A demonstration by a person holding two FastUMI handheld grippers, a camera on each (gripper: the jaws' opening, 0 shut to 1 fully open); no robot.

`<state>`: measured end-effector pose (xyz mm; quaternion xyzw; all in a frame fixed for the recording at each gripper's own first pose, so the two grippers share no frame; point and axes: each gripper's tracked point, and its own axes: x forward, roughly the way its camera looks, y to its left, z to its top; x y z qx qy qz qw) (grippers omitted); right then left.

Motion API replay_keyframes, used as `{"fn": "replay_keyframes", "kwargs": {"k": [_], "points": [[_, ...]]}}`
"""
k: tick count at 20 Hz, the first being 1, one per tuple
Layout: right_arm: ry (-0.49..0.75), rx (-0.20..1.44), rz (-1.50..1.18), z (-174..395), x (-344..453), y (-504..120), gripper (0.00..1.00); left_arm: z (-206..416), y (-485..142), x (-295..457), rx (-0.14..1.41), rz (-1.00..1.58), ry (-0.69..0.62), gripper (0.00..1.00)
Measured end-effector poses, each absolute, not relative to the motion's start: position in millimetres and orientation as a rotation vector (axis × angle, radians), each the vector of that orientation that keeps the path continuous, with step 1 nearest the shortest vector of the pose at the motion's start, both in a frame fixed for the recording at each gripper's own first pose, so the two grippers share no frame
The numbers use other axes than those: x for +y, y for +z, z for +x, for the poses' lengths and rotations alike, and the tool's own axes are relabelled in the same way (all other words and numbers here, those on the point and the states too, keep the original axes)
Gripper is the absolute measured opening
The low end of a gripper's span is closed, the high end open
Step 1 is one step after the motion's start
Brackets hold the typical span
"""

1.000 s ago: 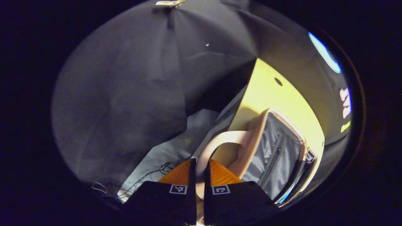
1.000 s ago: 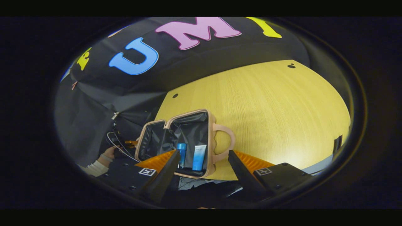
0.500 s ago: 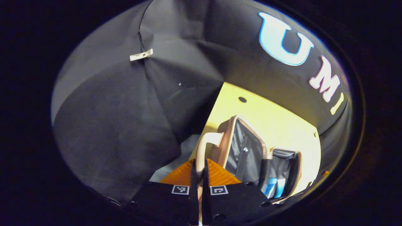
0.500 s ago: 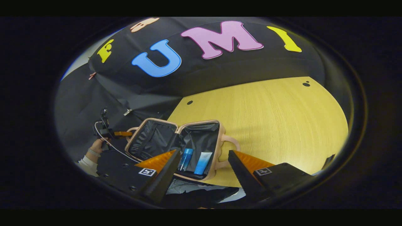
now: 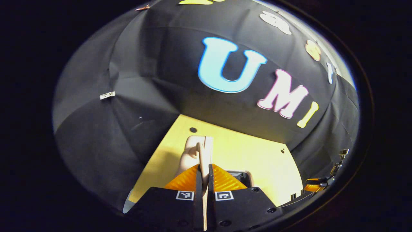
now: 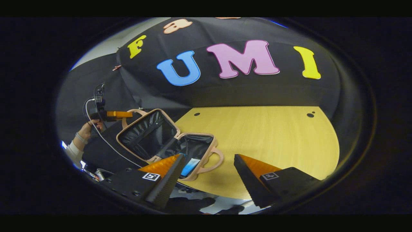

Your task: First open the suitcase, pack the skin care products into it, and then close the suitcase.

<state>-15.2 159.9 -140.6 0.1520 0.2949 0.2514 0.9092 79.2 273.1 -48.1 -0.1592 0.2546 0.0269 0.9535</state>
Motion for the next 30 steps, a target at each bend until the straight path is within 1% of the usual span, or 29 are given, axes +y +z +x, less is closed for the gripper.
{"fn": "replay_keyframes", "kwargs": {"k": [3,6,7,10,12,14,17,20,22,24,26,27,28,29,30], "points": [[0.501,0.559,0.298,-19.4,134.9,-129.9,0.97,98.2,-45.5,199.1,0.513,-0.279,-0.06,0.09],[0.478,0.552,0.309,-24.7,115.4,-130.2,0.97,117.7,-72.6,110.6,0.547,-0.311,-0.205,0.1],[0.467,0.562,0.313,-26.1,109.4,-133.0,0.97,119.8,-85.1,81.2,0.567,-0.318,-0.243,0.1],[0.433,0.566,0.319,-28.8,90.5,-136.2,0.97,132.2,-151.5,14.6,0.661,-0.256,-0.313,0.1],[0.406,0.573,0.31,-32.5,74.9,-141.2,0.97,135.9,-187.2,-16.9,0.741,-0.232,-0.331,0.1],[0.366,0.582,0.309,-34.6,58.8,-146.5,0.97,143.6,-222.7,-28.8,0.796,-0.183,-0.331,0.1],[0.323,0.589,0.325,-43.0,42.1,-148.0,0.97,135.6,-268.6,-47.3,0.881,-0.141,-0.314,0.1],[0.28,0.583,0.287,-49.4,23.6,-152.2,0.97,131.9,-280.5,-52.5,0.869,-0.075,-0.316,0.11],[0.257,0.582,0.288,-50.4,17.1,-155.7,0.97,131.5,-280.6,-54.2,0.863,-0.047,-0.304,0.15],[0.24,0.574,0.286,-43.6,15.5,-158.6,0.97,130.4,-278.2,-54.9,0.853,-0.044,-0.296,0.2],[0.227,0.552,0.267,-38.8,14.6,-158.0,0.97,134.2,-264.2,-51.0,0.799,-0.041,-0.292,0.24],[0.219,0.538,0.254,-36.4,14.5,-156.9,0.97,137.1,-256.9,-46.7,0.764,-0.025,-0.284,0.39],[0.211,0.527,0.243,-32.8,13.3,-157.5,0.97,138.4,-246.1,-44.2,0.73,-0.013,-0.28,0.48],[0.204,0.519,0.237,-29.0,13.6,-157.4,0.97,136.9,-233.7,-46.4,0.699,-0.005,-0.281,0.69],[0.198,0.507,0.237,-24.9,15.4,-155.3,0.97,139.4,-219.8,-46.7,0.658,0.003,-0.274,0.77]]}}
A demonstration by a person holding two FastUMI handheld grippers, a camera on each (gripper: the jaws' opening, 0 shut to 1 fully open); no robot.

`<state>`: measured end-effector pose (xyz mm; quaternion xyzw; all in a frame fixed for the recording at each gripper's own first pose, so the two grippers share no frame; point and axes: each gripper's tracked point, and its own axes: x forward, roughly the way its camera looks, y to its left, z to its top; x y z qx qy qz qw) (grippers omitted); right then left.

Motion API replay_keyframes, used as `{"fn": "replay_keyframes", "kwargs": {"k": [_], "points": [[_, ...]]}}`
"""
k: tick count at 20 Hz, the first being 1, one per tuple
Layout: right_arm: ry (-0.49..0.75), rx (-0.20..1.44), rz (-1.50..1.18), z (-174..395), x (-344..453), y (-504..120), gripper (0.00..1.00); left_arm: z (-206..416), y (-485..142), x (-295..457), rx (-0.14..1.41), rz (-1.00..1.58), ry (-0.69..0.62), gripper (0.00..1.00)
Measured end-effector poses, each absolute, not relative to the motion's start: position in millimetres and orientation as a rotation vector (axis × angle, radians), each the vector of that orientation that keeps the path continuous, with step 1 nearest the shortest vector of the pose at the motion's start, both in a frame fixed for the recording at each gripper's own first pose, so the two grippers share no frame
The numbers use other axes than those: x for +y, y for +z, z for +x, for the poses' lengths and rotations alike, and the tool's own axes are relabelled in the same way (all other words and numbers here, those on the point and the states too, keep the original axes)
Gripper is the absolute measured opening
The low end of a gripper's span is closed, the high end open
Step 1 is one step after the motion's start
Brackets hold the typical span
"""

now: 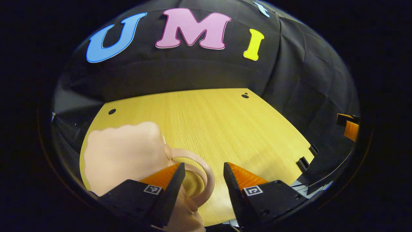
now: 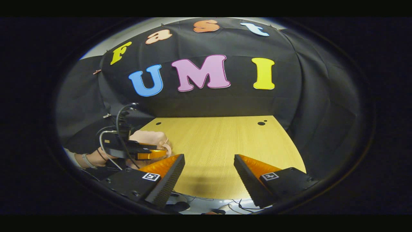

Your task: First open the suitcase, pack the skin care products into it, and then close the suitcase.

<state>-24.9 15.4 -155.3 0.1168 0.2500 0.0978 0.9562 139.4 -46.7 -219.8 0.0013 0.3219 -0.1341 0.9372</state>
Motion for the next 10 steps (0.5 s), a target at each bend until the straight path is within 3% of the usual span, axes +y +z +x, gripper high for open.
{"fn": "replay_keyframes", "kwargs": {"k": [1,3,10], "points": [[0.195,0.494,0.238,-20.6,18.1,-151.6,0.97,139.8,-204.0,-47.1,0.619,0.01,-0.268,0.87],[0.184,0.453,0.236,-11.0,21.4,-140.2,0.97,141.0,-163.9,-45.7,0.514,0.019,-0.248,0.92],[0.141,0.165,0.184,26.9,22.0,-44.3,0.97,129.4,-2.4,-41.7,0.156,0.013,-0.17,0.95]]}}
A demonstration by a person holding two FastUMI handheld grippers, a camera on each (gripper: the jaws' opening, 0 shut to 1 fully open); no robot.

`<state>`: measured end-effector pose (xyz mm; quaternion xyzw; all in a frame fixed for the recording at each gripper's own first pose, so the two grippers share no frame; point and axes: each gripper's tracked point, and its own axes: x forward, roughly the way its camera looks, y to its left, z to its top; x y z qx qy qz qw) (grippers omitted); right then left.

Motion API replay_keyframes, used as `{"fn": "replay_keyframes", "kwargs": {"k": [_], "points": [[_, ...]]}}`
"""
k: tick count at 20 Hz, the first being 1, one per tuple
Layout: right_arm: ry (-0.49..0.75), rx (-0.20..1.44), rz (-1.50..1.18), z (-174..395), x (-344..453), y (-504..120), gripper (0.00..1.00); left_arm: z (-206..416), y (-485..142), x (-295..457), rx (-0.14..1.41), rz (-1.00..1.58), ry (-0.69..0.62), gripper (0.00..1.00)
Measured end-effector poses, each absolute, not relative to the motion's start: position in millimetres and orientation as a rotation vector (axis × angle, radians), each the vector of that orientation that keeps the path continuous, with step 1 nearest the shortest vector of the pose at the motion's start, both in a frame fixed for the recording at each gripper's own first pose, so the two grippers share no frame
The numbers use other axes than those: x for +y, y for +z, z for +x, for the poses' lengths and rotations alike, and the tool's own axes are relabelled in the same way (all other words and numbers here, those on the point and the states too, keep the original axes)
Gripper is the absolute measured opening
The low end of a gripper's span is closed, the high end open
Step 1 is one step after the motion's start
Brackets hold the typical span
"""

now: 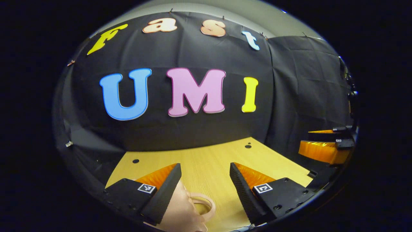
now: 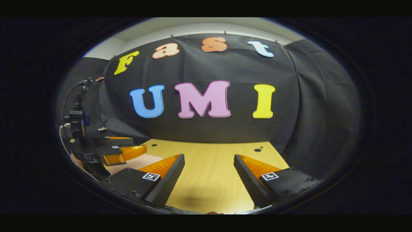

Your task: First open the suitcase, pack the skin care products into it, and then close the suitcase.

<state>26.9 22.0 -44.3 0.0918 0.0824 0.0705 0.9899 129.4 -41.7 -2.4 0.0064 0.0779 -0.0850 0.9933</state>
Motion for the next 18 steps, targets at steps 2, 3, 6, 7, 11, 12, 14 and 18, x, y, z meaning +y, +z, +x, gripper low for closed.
{"fn": "replay_keyframes", "kwargs": {"k": [2,3,6,7,11,12,14,18], "points": [[0.124,0.108,0.174,36.2,20.5,-25.4,0.97,118.9,39.2,-29.3,0.085,-0.025,-0.129,0.95],[0.12,0.087,0.175,39.1,21.5,-15.6,0.97,117.0,50.5,-22.4,0.069,-0.035,-0.107,0.95],[0.113,0.023,0.179,46.3,23.3,13.5,0.97,116.8,68.0,-6.3,0.022,0.026,-0.058,0.95],[0.106,0.01,0.17,46.7,22.3,19.3,0.97,115.9,61.4,-1.0,0.034,0.068,-0.034,0.95],[0.095,-0.047,0.132,48.9,18.0,39.0,0.97,106.1,65.9,7.9,0.037,0.105,0.015,0.95],[0.104,-0.062,0.135,48.5,19.7,44.1,0.97,105.4,71.2,8.9,0.025,0.108,0.024,0.95],[0.107,-0.059,0.137,48.3,19.6,42.7,0.97,103.5,75.1,7.7,0.024,0.106,0.036,0.94],[0.092,-0.054,0.126,46.7,13.3,39.8,0.89,101.7,79.3,1.5,0.028,0.087,0.029,0.95]]}}
